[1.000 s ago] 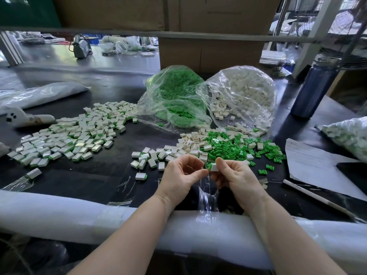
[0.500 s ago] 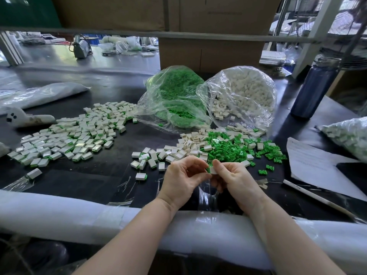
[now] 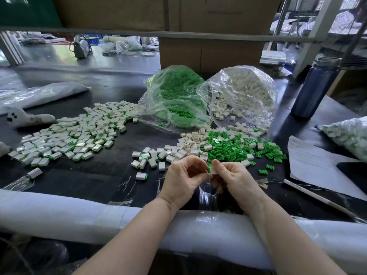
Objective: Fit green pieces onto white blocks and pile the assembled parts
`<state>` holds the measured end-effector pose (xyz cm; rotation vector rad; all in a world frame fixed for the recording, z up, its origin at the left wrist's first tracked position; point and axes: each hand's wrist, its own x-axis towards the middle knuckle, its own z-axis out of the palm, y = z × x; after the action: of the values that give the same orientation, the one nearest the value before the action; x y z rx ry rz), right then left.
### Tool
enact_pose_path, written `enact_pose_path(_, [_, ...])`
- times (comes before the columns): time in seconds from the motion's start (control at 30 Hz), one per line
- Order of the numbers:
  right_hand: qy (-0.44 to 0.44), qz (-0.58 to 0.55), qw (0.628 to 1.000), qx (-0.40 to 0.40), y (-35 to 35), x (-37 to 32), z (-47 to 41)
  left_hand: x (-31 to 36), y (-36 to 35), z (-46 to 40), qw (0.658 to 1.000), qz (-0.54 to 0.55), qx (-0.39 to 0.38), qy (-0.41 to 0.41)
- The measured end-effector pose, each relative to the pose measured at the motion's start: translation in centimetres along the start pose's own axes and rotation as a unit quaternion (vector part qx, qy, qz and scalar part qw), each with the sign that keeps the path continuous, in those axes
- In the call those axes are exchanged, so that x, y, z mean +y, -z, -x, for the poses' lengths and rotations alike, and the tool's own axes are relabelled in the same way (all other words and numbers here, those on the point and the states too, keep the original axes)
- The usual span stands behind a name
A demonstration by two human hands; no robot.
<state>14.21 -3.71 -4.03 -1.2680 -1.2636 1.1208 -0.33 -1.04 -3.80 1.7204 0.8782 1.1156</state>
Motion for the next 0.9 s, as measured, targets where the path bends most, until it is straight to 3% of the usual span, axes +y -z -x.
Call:
enact_pose_path(0.47, [0.0,0.01,1.0,0.001,-0.3,-0.19,0.17,-0.28,-0.38,0.16,0.995,-0.092,0.005,-0.04])
enact_pose_path(0.9, [-0.01,0.003,1.0,-0.009,-0.07,-0.18,0.17,-0.1,-0.21,0.15,0.995,-0.094,-0.032,-0.029])
